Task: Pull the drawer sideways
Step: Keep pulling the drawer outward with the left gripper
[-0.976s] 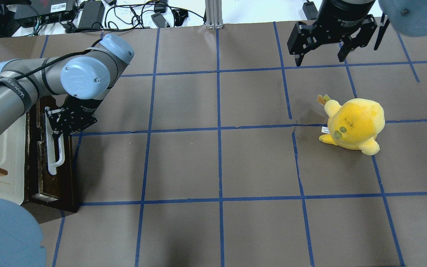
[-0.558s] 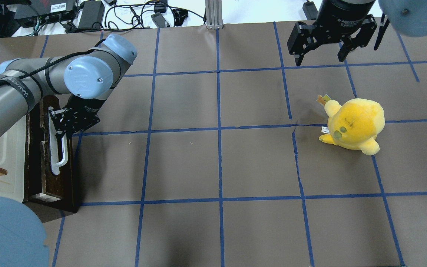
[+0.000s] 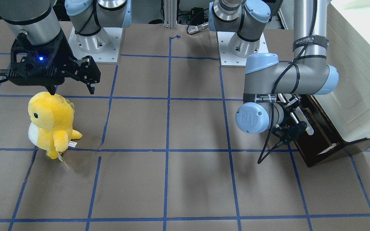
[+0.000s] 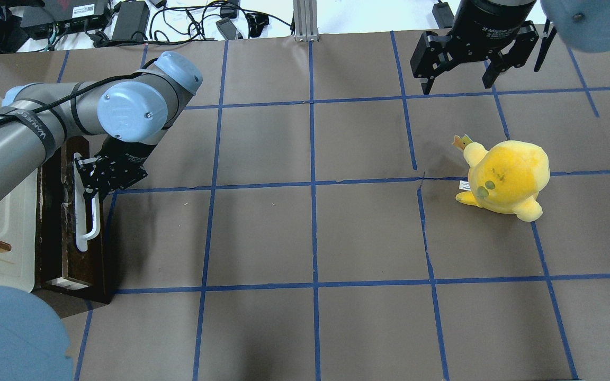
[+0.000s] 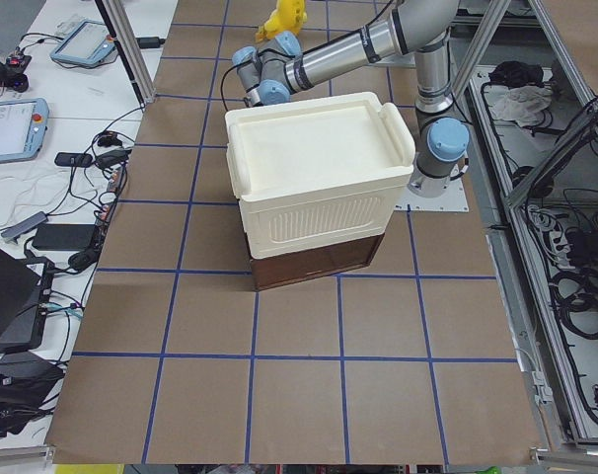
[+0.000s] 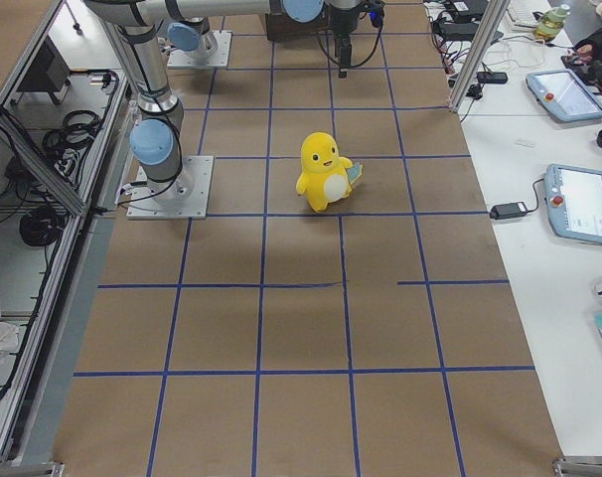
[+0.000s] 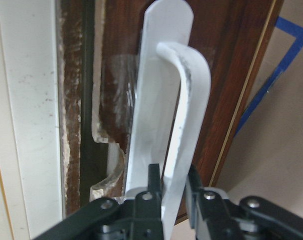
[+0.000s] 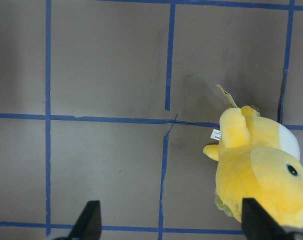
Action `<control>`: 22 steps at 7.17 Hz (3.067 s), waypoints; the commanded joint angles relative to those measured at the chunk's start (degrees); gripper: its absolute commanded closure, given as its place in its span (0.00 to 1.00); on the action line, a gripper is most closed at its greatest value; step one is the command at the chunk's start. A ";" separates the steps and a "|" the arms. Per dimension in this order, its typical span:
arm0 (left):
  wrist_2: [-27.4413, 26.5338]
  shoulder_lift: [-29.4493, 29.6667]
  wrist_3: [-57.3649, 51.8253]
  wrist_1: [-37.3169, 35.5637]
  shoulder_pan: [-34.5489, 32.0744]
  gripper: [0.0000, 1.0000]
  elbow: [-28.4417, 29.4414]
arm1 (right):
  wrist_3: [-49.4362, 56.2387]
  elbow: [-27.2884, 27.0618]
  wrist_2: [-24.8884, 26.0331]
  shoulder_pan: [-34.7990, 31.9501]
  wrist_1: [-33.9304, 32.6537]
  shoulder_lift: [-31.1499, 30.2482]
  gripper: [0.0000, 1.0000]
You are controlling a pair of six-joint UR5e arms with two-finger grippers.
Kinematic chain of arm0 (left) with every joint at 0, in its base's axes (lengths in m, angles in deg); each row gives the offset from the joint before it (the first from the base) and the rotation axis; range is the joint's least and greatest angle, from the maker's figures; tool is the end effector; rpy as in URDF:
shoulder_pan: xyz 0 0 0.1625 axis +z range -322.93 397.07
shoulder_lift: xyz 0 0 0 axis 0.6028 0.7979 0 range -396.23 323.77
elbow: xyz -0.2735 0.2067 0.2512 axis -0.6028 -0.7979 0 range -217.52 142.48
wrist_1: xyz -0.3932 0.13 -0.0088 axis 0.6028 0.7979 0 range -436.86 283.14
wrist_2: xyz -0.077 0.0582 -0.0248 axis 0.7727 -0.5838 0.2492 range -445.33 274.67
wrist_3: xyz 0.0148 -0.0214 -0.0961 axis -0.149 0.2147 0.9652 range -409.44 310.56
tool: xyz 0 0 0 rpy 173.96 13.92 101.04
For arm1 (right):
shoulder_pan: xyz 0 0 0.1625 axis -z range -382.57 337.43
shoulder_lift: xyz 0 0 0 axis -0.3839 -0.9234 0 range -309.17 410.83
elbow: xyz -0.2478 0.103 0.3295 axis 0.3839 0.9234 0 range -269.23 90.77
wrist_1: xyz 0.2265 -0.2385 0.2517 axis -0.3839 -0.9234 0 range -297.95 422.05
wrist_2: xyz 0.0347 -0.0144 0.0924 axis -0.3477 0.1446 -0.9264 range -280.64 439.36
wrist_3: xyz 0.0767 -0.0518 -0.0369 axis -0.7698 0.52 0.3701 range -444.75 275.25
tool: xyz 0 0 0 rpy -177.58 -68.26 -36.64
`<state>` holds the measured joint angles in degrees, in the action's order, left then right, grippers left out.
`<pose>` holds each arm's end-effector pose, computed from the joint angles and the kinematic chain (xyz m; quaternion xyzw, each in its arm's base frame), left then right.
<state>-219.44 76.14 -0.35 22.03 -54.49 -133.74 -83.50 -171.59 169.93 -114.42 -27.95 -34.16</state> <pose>-0.0786 -0.5398 0.2504 -0.2433 0.8519 0.1170 0.4488 0.1494 -0.5284 0.5090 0.0269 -0.9994 0.0231 0.0049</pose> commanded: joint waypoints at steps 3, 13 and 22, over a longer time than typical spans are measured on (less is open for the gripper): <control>0.69 0.56 0.04 -0.01 -0.63 1.00 1.03 | -0.02 0.00 -0.04 0.00 0.00 0.00 0.00; 1.93 2.76 1.62 0.16 -5.02 1.00 4.28 | -0.02 0.00 -0.04 0.00 0.00 0.00 0.00; 4.21 4.43 1.80 1.39 -7.66 1.00 7.89 | -0.02 0.00 -0.04 0.00 0.00 0.00 0.00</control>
<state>-215.65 80.40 1.38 23.33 -61.78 -126.28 -83.51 -171.59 169.90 -114.42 -27.94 -34.15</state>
